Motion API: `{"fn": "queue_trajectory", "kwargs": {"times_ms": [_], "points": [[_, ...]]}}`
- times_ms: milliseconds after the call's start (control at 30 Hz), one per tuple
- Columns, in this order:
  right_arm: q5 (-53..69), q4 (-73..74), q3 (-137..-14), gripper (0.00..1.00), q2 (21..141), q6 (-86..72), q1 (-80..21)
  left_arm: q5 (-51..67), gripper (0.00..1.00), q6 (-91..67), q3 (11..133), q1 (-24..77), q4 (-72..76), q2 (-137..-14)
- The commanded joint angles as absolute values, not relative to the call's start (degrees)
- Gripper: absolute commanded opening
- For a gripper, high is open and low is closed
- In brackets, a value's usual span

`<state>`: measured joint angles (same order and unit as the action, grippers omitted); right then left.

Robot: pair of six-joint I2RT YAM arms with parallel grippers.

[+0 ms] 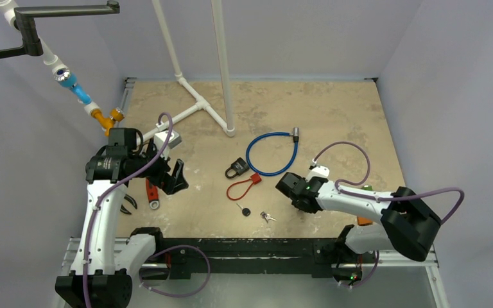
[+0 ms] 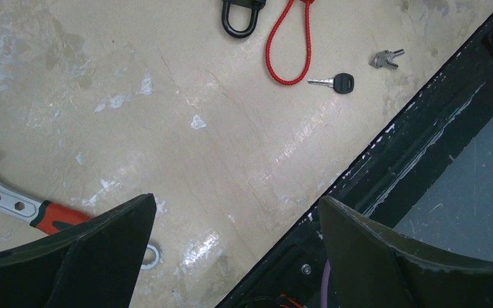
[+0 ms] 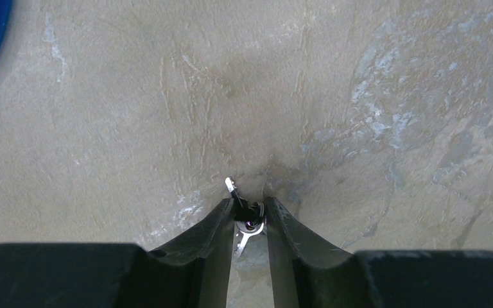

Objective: Unlock with the key

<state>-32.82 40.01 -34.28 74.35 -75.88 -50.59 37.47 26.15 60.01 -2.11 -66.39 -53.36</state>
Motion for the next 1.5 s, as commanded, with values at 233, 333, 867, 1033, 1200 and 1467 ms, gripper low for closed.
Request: {"fn": "queue_trajectory", "kwargs": {"times_ms": [233, 333, 867, 1033, 1200, 1467], "points": [[-29.54, 28.2, -38.76, 0.07, 80.78, -69.8, -53.9, 37.41, 1.0, 27.57, 62.75, -1.85, -67.15, -53.3], [-29.18, 27.02, -40.92, 0.0, 81.08, -67.03, -54.66, 37.88, 1.0, 27.34, 62.78, -1.85, -67.07, -53.45], [-6.68, 9.11, -45.18, 0.0, 66.97, -38.23, -55.72, 44.69, 1.0, 32.34, 63.35, 6.77, -65.66, -53.25], [5.64, 6.5, -48.32, 0.0, 63.0, -32.77, -56.02, 61.85, 1.0, 50.93, 62.52, 6.81, -72.04, -46.26], [14.56, 4.69, -51.85, 0.0, 59.96, -30.9, -56.29, 62.77, 1.0, 63.46, 62.87, 9.2, -75.82, -38.26], [20.97, 3.87, -58.12, 0.0, 62.01, -29.82, -60.43, 64.76, 1.0, 64.55, 50.24, 9.4, -48.15, -22.67]]}}
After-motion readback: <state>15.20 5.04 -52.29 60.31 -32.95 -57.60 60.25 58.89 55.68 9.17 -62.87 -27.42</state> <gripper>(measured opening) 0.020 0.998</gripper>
